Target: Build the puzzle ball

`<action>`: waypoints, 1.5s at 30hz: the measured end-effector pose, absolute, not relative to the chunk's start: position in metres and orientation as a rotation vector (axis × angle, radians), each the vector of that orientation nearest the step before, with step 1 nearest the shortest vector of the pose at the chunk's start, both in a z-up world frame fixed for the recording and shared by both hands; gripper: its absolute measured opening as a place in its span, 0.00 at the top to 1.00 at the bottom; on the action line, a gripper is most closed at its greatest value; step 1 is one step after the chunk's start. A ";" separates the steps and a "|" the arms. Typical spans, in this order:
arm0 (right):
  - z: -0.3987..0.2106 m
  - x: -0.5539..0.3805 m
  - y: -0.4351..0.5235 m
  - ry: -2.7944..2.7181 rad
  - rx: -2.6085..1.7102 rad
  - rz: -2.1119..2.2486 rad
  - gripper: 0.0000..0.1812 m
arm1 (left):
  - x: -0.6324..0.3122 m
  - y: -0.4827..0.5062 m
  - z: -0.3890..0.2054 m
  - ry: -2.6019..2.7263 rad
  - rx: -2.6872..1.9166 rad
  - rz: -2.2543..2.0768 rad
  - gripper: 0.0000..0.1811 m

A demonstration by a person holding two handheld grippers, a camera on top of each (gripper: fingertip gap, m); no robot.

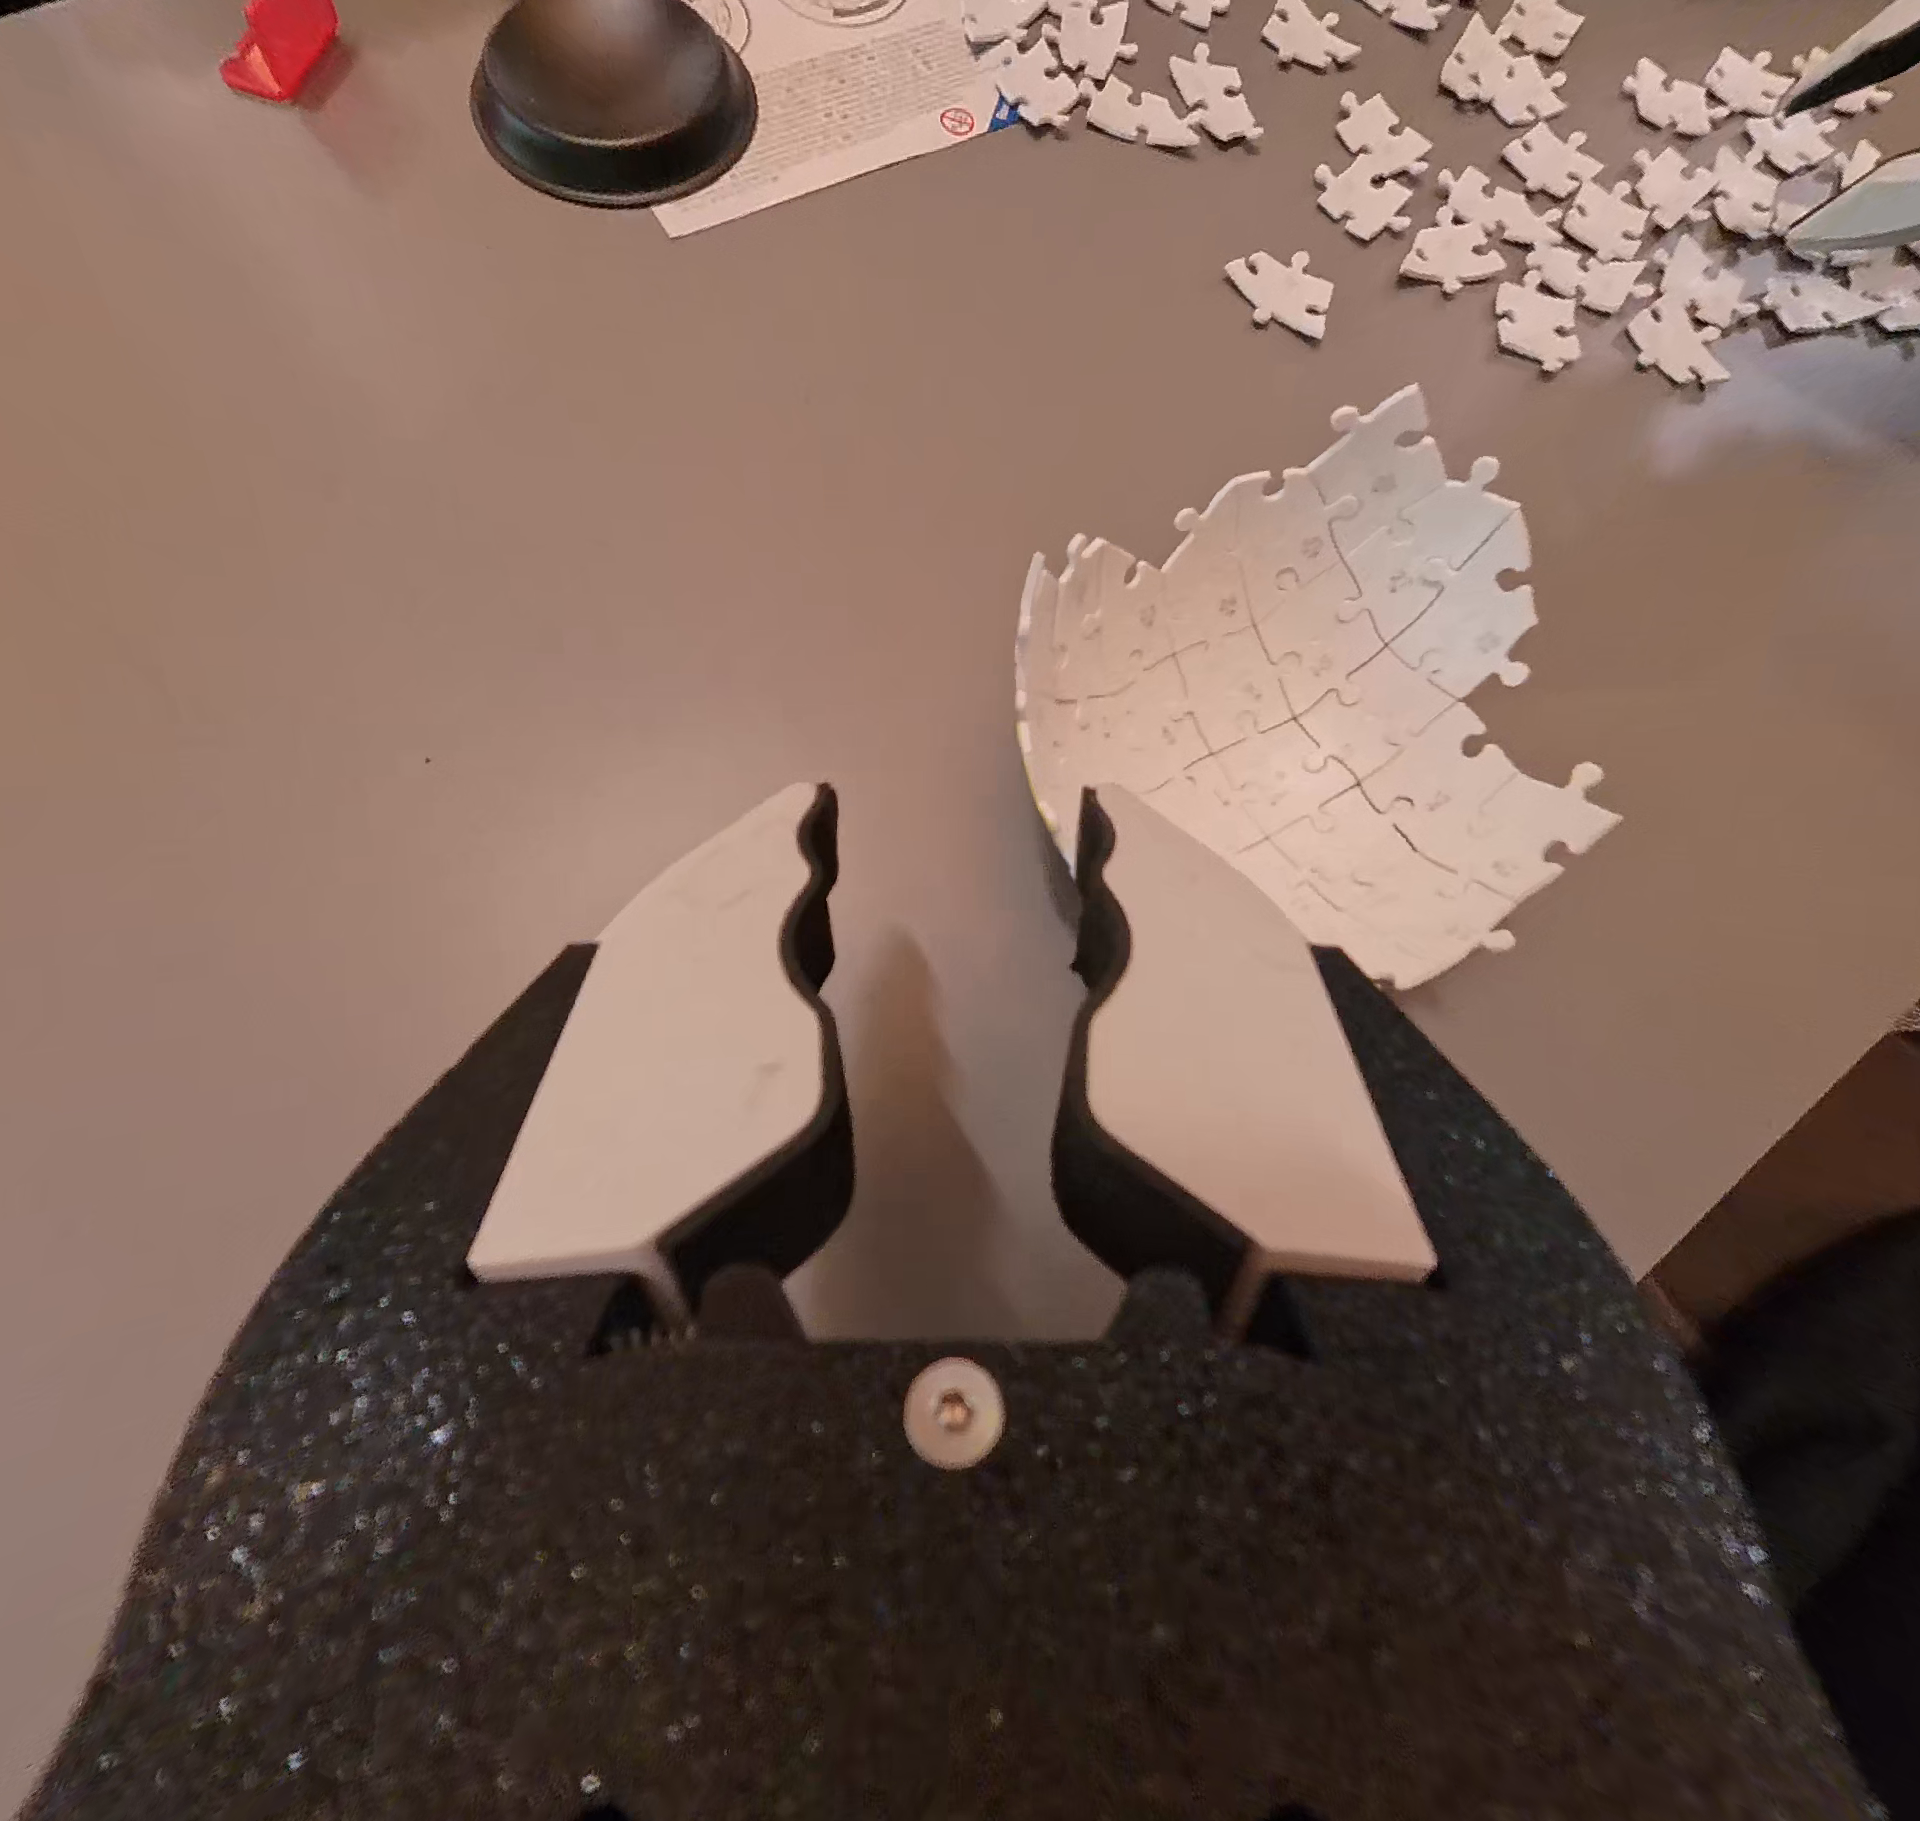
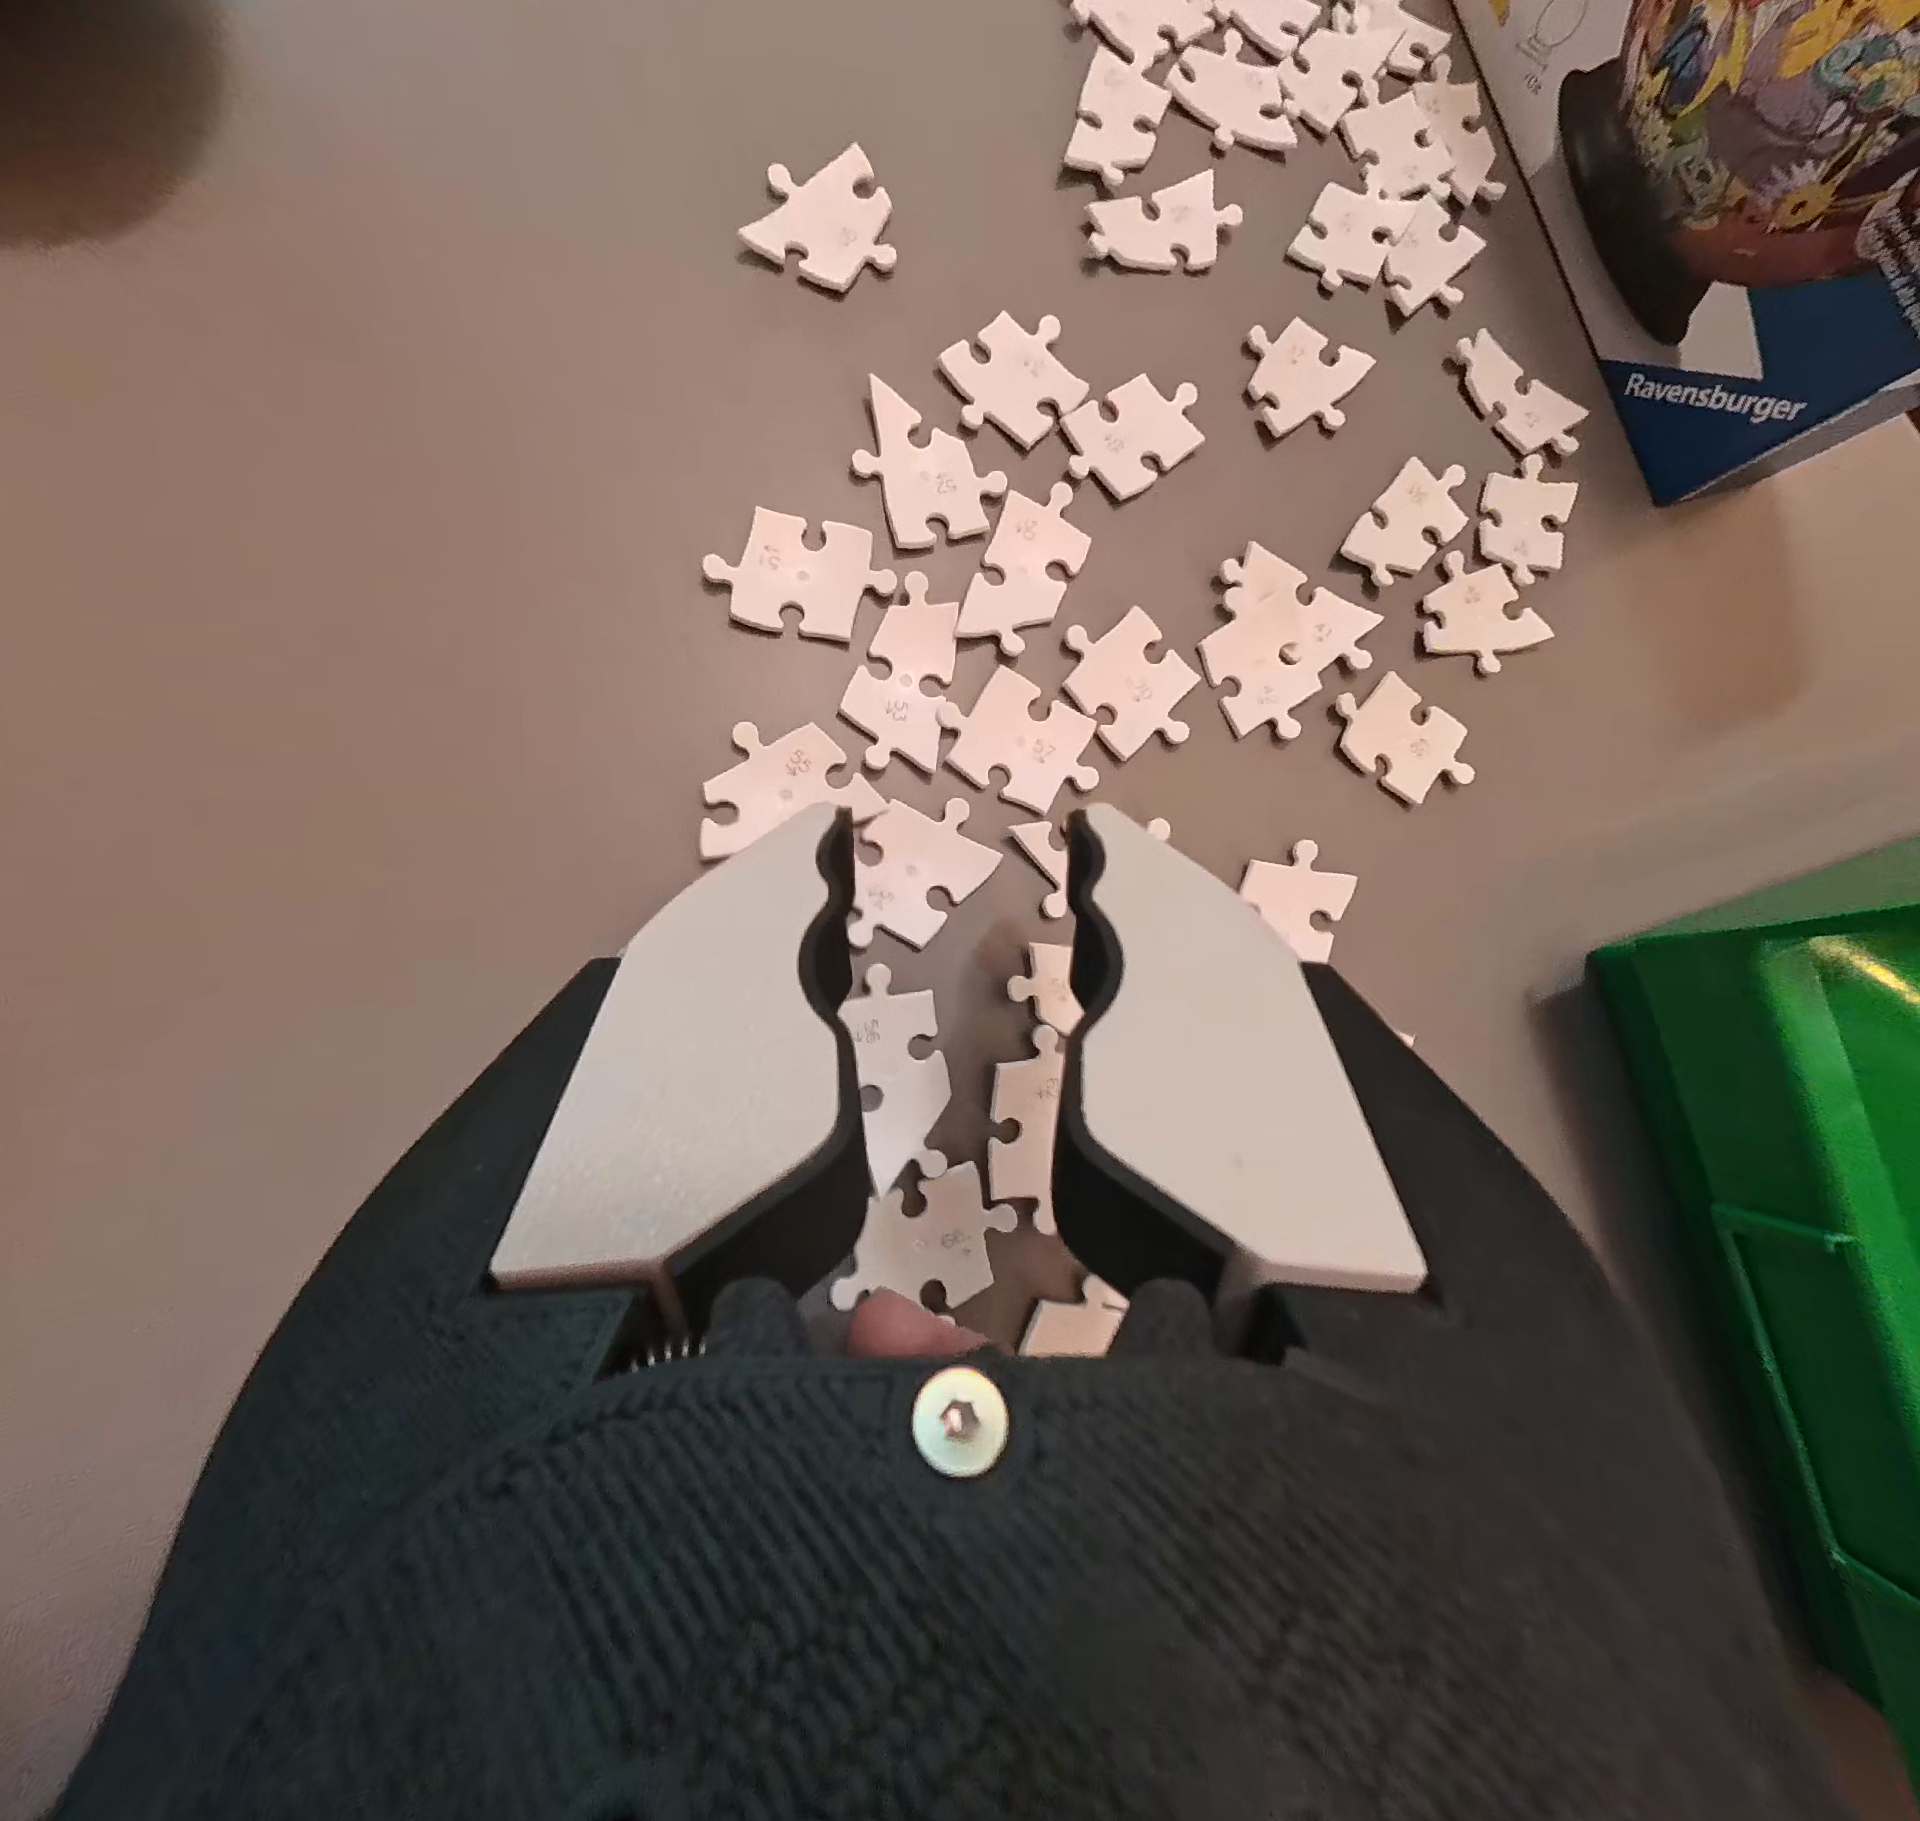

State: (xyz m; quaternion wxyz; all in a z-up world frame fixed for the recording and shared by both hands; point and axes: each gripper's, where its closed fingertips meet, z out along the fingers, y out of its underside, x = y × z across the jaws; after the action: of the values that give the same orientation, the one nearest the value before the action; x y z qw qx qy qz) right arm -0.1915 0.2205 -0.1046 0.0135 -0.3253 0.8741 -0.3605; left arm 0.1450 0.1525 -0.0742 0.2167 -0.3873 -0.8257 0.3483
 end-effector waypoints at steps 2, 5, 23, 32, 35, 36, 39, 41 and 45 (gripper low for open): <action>-0.103 -0.190 0.220 2.716 -1.018 -1.141 0.79 | 0.144 0.154 -0.076 -2.291 -1.088 0.963 0.76; -0.103 -0.187 0.219 2.723 -1.028 -1.138 0.79 | 0.146 0.153 -0.076 -2.293 -1.089 0.965 0.76; -0.111 -0.155 0.199 2.701 -1.095 -1.103 0.78 | 0.162 0.143 -0.085 -2.298 -1.016 0.926 0.76; -0.083 -0.187 0.171 2.778 -1.039 -1.206 0.78 | 0.169 0.136 -0.092 -2.340 -1.012 0.950 0.77; -0.078 -0.201 0.163 2.799 -0.940 -1.223 0.78 | 0.171 0.127 -0.093 -2.346 -0.967 0.994 0.77; -0.077 -0.207 0.161 2.823 -0.920 -1.226 0.78 | 0.172 0.123 -0.092 -2.343 -0.948 1.023 0.76; -0.080 -0.227 0.164 2.903 -0.899 -1.218 0.78 | 0.182 0.101 -0.090 -2.350 -0.877 1.196 0.74; -0.081 -0.231 0.169 2.885 -0.862 -1.226 0.78 | 0.192 0.086 -0.088 -2.350 -0.842 1.343 0.73; -0.075 -0.243 0.173 2.860 -0.736 -1.297 0.78 | 0.211 0.062 -0.079 -2.311 -0.771 1.607 0.69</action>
State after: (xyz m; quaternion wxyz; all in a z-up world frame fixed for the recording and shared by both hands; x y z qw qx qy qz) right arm -0.2430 0.1735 -0.0745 -0.0419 -0.2280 0.8858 -0.4019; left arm 0.2109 0.0619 -0.0786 0.1113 -0.2625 -0.7869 0.5472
